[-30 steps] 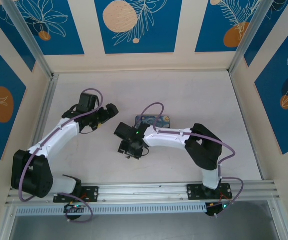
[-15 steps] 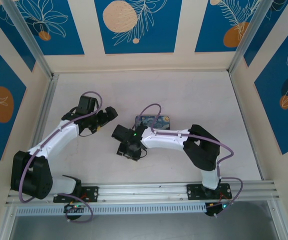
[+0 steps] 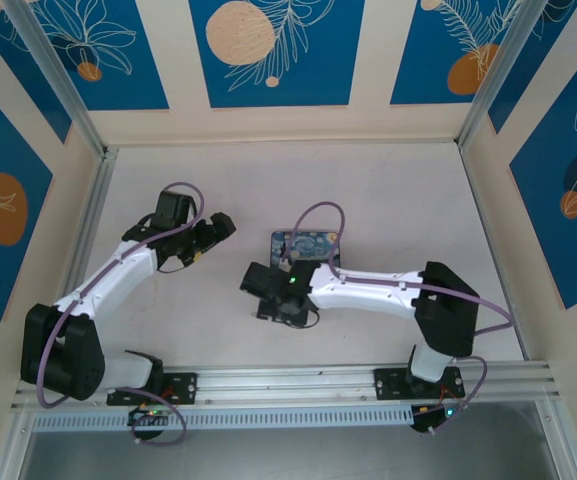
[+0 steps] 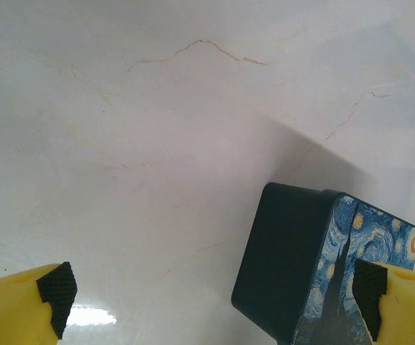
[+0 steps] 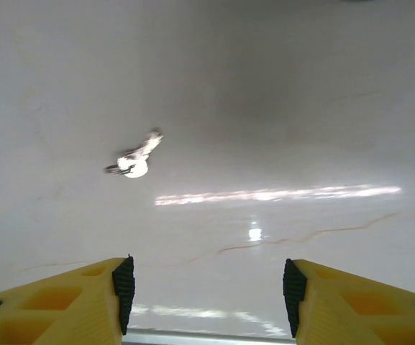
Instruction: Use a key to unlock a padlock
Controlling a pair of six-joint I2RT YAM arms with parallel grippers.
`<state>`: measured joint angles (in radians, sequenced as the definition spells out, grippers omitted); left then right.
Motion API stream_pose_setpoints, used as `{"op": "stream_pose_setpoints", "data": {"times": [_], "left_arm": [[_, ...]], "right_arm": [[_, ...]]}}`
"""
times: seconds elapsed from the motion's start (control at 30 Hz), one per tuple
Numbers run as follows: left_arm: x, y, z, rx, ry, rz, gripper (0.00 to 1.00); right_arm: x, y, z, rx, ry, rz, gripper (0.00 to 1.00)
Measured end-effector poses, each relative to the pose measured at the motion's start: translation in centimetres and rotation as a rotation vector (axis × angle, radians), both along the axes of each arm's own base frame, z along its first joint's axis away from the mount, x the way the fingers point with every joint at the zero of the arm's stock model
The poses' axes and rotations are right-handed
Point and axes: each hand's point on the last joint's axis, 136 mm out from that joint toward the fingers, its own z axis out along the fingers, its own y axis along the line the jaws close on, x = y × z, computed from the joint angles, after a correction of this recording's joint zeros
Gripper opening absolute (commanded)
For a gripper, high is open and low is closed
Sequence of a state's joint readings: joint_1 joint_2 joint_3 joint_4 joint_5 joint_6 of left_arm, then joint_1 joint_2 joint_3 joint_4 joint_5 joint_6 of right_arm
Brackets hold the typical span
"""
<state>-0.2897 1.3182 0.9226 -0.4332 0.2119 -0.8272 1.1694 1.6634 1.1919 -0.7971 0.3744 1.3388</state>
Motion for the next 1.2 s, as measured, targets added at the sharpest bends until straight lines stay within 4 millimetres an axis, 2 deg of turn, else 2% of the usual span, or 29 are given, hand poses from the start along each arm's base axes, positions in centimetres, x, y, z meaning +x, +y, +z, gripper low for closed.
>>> {"op": "stream_pose_setpoints", "data": {"times": [0.13,0.43,0.93,1.07,1.2], "left_arm": [[0.0,0.0,0.0,-0.001,-0.002,-0.001,1.0],[0.0,0.0,0.0,-0.001,-0.001,0.0,1.0],[-0.1,0.2,0.7,0.0,-0.02,0.005,1.0],[-0.3,0.3,1.0,0.0,-0.026,0.007,1.0],[-0.4,0.3,1.1,0.002,-0.025,0.008,1.0]], "right_arm": [[1.1,-3.0,-0.8,-0.079,-0.026,0.004,0.59],[5.5,-5.9,-0.8,-0.161,-0.098,0.043,0.59],[12.5,-5.0,-0.7,-0.176,-0.17,0.132,0.57],[13.0,-5.0,-0.8,-0.173,-0.176,0.145,0.57],[12.4,-4.4,-0.6,-0.168,-0.178,0.172,0.57]]}}
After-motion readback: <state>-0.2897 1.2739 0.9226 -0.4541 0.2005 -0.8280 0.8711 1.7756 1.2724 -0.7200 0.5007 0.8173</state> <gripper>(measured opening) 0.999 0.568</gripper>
